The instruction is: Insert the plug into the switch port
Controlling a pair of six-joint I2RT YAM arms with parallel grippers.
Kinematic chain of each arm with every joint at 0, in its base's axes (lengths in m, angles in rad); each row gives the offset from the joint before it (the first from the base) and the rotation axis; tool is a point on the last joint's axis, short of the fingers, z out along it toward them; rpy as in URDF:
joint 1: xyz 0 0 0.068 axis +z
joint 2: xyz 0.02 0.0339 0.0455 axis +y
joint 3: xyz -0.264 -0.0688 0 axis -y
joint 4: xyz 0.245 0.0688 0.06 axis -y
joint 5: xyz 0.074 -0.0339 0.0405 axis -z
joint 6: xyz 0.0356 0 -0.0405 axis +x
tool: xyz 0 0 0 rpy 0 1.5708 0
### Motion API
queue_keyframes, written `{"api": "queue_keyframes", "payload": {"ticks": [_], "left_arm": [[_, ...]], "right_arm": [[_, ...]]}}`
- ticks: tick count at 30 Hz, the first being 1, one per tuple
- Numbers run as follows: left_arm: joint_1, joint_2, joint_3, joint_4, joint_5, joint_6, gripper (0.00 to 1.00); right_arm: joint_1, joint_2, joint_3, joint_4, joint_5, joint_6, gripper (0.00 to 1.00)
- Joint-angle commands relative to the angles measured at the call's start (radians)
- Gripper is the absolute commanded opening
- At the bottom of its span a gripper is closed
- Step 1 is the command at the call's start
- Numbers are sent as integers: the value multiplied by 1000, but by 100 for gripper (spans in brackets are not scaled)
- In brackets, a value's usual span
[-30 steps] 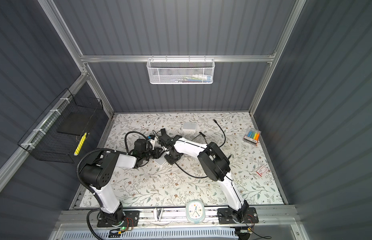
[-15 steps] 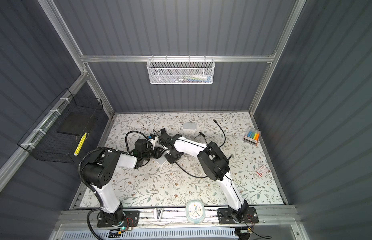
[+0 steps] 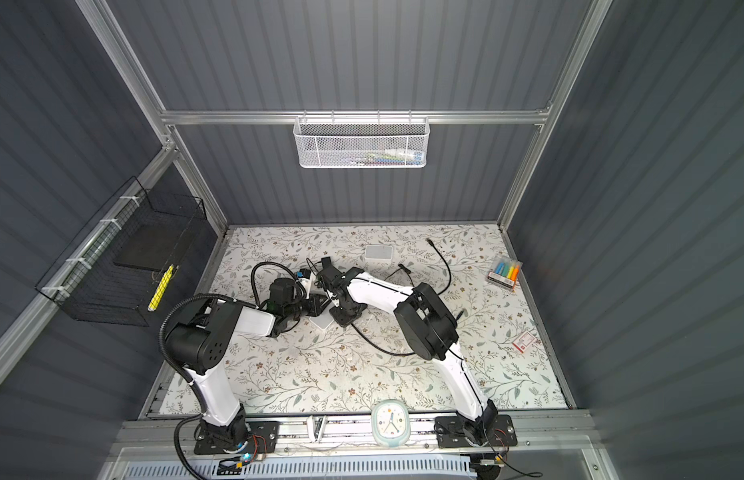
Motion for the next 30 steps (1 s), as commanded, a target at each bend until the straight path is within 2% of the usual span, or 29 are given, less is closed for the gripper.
{"api": "queue_keyframes", "payload": {"ticks": [1,18,24,27,30], "left_arm": [[-146,88,-73,-267,284,-46,23],[-159,114,-90,-200,306,-72,22],[-157,98,-88,-223,255,-70,22],[-152,72,-72,-275,199,-55,26],[-134,22,-65,-319,141,-44,39]], "right_arm": [[20,7,120,560,-68,8,0],[13,35,200,555,-91,13,0],[12,19,167,548,-81,10,0],[8,-17,104,553,-71,9,0],[6,-62,18,566,-61,14,0]]}}
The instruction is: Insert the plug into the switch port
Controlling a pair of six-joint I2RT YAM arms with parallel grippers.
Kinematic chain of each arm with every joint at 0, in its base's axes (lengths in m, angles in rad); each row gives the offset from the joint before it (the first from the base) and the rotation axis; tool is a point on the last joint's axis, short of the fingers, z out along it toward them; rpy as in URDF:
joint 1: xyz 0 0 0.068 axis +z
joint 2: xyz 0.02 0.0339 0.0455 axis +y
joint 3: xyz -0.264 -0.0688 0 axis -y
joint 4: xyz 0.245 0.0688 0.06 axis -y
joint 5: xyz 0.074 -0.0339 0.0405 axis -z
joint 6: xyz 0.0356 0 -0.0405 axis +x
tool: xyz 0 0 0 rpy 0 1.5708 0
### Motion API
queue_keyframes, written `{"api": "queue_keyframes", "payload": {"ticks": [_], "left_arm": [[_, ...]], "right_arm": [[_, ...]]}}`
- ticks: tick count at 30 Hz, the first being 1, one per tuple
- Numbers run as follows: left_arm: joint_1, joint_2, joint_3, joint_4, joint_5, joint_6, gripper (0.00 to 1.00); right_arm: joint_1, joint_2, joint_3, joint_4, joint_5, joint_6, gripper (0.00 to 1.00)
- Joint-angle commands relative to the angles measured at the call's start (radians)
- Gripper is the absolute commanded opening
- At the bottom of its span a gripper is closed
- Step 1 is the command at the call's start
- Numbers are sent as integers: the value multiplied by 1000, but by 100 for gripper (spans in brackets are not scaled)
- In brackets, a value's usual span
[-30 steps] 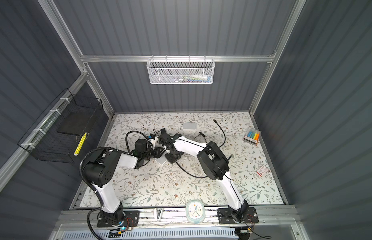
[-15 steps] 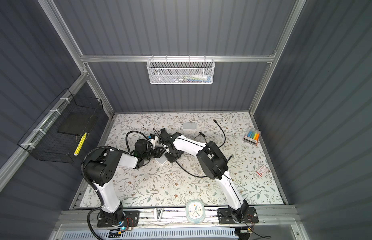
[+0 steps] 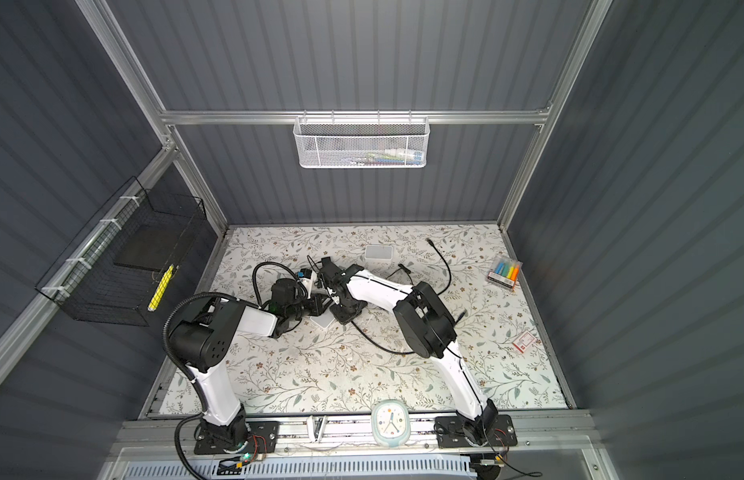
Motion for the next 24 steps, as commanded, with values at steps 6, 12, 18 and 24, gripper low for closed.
{"api": "queue_keyframes", "payload": {"ticks": [6,12,18,24], "left_arm": [[-56,-107,-41,-477,79,30,54],[14,-230,-23,-616,-21,74,59],[52,-347,21,-744,-165,87,62],[57,-421,112,-851,-211,178,65]], "right_arm": [[19,-138,-166,593,-58,46,0],[23,-179,-278,629,-54,84,9],[26,-251,-367,664,-42,111,30],[-8,-445,-547,663,-36,131,46]]}}
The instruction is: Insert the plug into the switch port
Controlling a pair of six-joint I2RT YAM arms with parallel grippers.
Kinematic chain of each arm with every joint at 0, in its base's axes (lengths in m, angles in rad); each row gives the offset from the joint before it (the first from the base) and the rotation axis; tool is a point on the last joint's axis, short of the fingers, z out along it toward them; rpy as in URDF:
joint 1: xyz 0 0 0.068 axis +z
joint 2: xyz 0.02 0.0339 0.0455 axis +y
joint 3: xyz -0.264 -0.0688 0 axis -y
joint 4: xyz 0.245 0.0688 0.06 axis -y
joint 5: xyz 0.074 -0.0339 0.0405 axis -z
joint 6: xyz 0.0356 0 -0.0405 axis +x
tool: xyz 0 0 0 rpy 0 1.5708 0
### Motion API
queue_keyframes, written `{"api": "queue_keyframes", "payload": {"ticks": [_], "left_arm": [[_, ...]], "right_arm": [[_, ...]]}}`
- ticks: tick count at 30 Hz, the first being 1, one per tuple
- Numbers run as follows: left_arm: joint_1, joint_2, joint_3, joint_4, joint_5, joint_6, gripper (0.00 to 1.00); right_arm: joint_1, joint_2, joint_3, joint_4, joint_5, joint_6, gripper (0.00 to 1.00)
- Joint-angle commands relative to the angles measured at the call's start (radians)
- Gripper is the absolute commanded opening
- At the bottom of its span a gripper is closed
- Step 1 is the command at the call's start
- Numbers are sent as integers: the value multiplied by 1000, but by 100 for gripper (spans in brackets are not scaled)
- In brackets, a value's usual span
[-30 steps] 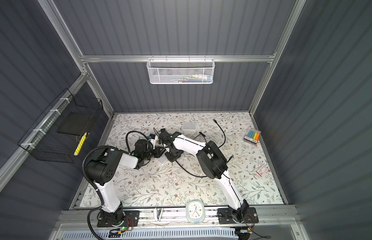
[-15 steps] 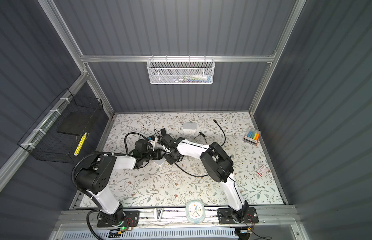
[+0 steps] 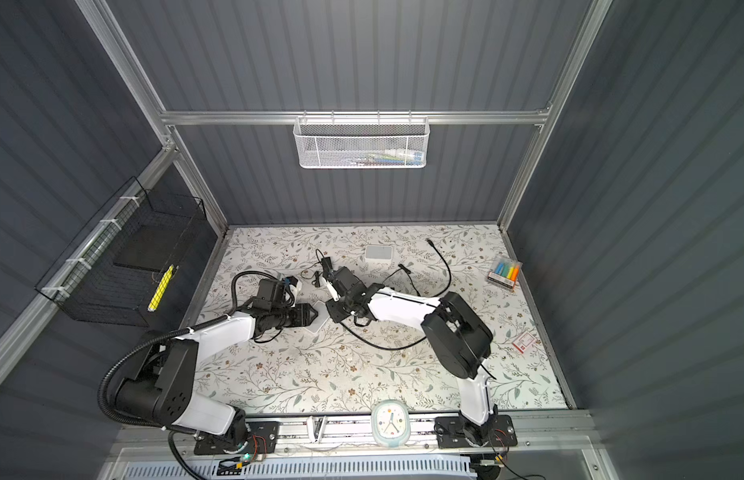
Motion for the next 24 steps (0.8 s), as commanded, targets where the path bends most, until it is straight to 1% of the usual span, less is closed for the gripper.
{"api": "queue_keyframes", "payload": {"ticks": [1,3,6,7,9,11,13,16,21,22,24], "left_arm": [[9,-41,81,-113,-31,88,65],[9,-58,111,-131,-24,112,66],[-1,-78,153,-137,25,146,67],[-18,-80,171,-142,49,175,67],[-91,-63,233,-193,22,242,67],[-193,-9,321,-277,-9,332,68],[-275,59,395,-344,-13,396,67],[-377,177,494,-443,-28,506,67],[-506,398,671,-647,-40,656,67],[-525,436,725,-676,-43,679,67],[-546,481,758,-701,-59,709,66]], "right_arm": [[-35,-112,-84,22,1,30,47],[-68,-192,-148,26,-2,50,48],[-131,-322,-240,35,0,82,50],[-153,-368,-271,35,9,90,50],[-206,-450,-332,35,25,101,51],[-270,-536,-390,39,38,111,53],[-329,-604,-424,30,42,113,54],[-405,-684,-455,8,38,106,55],[-482,-809,-504,-17,45,99,56],[-501,-831,-517,-19,45,103,56],[-533,-865,-542,-19,36,112,57]]}}
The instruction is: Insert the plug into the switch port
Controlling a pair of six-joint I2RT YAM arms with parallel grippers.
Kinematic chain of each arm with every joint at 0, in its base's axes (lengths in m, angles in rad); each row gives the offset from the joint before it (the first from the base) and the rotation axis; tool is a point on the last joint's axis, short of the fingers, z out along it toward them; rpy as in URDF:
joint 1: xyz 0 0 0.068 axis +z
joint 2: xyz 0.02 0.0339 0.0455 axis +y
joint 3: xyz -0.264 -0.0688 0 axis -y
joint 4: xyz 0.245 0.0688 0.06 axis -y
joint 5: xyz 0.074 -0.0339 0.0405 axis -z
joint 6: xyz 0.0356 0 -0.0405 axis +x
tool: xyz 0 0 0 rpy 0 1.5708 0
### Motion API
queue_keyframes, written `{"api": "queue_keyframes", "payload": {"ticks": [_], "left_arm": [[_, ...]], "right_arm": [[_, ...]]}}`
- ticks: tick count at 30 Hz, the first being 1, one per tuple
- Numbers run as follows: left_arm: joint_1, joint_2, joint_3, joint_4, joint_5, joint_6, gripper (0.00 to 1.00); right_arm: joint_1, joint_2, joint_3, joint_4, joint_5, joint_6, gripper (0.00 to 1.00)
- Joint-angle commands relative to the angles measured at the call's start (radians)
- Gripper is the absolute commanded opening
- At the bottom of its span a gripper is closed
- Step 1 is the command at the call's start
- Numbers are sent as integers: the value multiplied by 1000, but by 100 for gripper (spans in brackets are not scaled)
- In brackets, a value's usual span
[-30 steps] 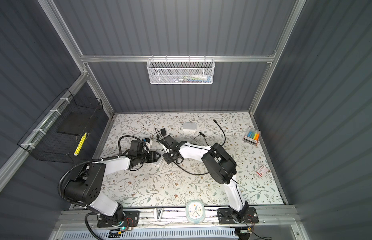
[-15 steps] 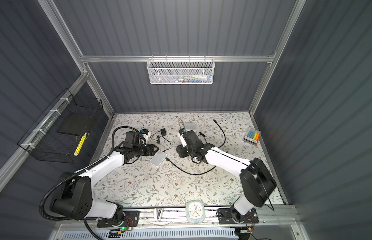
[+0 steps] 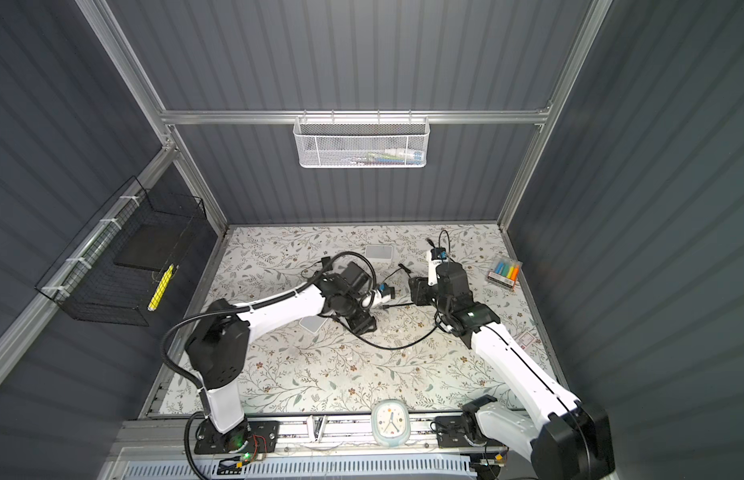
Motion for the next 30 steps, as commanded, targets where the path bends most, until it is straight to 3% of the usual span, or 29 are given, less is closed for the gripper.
{"api": "queue_keyframes", "payload": {"ticks": [1,6,11,23,29,30], "left_arm": [[-24,43,69,-162,-28,131,66],[-30,65,118,-172,3,164,66],[-58,110,143,-220,-38,213,63],[-68,86,50,-187,-298,301,56],[-48,79,-82,-119,-385,311,46],[-45,77,-87,-117,-386,304,41]], "right_arm": [[-47,-53,-39,-20,-9,17,57],[-81,-76,-74,-19,-36,24,57],[-88,-67,-87,-4,-44,27,57],[-94,-52,-80,3,-73,34,57],[-95,-40,-77,9,-84,39,57],[-95,-41,-77,11,-83,39,57]]}}
